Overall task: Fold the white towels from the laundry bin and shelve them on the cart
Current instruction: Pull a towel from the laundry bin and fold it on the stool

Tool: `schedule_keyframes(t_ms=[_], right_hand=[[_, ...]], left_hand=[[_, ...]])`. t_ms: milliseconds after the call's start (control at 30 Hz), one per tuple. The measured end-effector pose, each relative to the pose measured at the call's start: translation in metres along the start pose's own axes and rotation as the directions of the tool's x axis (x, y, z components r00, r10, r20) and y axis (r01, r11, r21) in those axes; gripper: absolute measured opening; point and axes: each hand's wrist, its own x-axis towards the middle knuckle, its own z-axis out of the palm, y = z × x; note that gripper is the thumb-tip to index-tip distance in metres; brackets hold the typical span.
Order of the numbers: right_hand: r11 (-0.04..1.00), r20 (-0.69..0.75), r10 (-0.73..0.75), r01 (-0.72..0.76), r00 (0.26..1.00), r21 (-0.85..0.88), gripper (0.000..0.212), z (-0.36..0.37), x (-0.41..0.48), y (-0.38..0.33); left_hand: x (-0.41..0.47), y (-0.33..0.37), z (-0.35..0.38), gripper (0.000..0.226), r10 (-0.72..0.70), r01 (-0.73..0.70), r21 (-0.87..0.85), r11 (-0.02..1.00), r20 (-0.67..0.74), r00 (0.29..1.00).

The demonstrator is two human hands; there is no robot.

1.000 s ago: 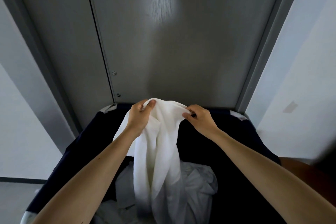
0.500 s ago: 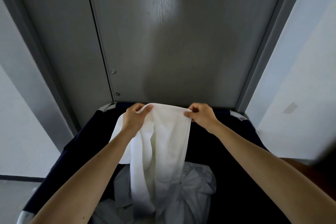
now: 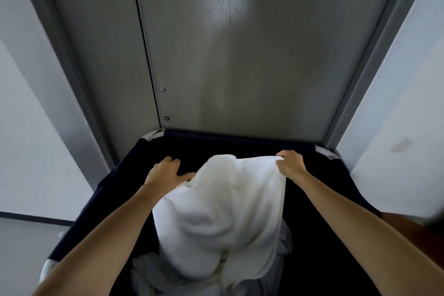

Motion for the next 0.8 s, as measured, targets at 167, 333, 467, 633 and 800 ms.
schedule_keyframes(t_ms=[167,333,467,633,800], right_hand=[[0.999,0.05,0.005,-0.003,0.999,-0.037,0.022,0.012,-0.006,-0.005],[0.995,0.079,-0.079,0.084,0.994,-0.054,0.03,0.02,-0.013,-0.009],[0.993,0.106,-0.118,0.119,0.987,-0.002,0.031,0.022,-0.016,-0.015],[0.99,0.11,-0.138,0.138,0.984,0.008,0.031,0.026,-0.019,-0.018],[0.99,0.124,-0.138,0.14,0.983,-0.006,0.032,0.028,-0.022,-0.018]], left_hand=[[-0.005,0.0,0.0,0.079,-0.001,-0.028,0.198,0.98,0.143,0.99],[-0.009,0.017,-0.003,0.068,0.266,-0.329,0.107,0.938,0.387,0.883],[-0.013,0.027,-0.004,0.079,0.368,-0.568,0.159,0.807,0.617,0.696],[-0.017,0.031,0.009,0.057,0.297,-0.608,0.367,0.704,0.625,0.721],[-0.017,0.035,0.015,0.022,0.222,-0.443,0.443,0.779,0.466,0.856]])
